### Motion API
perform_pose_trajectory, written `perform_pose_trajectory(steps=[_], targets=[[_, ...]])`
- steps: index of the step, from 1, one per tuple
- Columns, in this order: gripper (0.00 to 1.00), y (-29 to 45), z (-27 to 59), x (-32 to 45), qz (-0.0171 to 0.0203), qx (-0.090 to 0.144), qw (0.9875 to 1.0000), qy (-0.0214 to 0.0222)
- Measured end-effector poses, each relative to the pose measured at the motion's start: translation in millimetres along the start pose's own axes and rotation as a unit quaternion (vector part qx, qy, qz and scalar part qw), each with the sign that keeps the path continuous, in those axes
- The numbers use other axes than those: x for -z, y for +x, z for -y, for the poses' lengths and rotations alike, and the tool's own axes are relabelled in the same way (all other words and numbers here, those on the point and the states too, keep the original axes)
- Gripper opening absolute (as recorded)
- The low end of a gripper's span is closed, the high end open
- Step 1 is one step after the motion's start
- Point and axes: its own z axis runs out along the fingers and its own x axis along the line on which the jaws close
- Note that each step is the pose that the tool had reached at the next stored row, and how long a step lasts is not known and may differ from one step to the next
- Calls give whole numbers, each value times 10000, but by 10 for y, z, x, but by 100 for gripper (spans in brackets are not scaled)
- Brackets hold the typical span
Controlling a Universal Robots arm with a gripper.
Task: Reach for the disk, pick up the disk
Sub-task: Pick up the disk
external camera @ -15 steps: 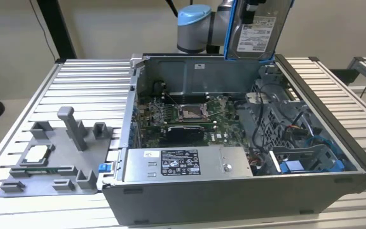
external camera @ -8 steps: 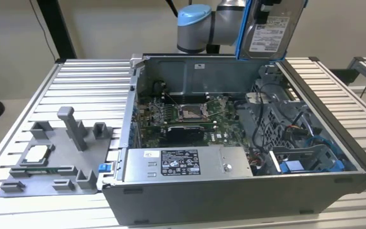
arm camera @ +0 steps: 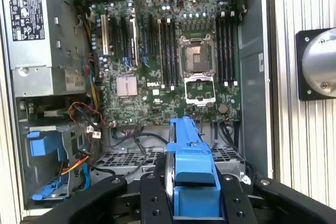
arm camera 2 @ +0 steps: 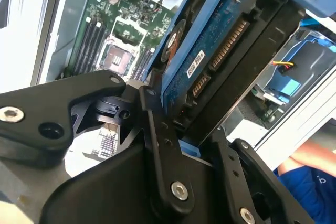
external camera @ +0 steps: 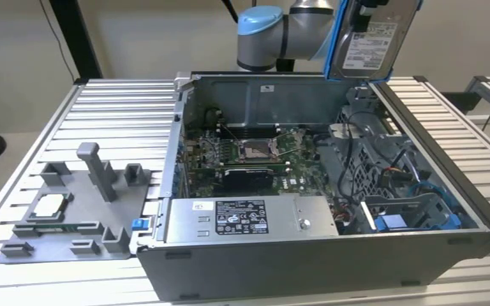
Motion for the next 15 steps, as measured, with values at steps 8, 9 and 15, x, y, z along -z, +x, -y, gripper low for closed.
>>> perform_pose_trajectory(steps=[8,9,15], targets=[[0,0,5,0,0,0,10000,0],[0,1,5,0,0,0,10000,0],[0,78,13,-1,-1,0,10000,0]])
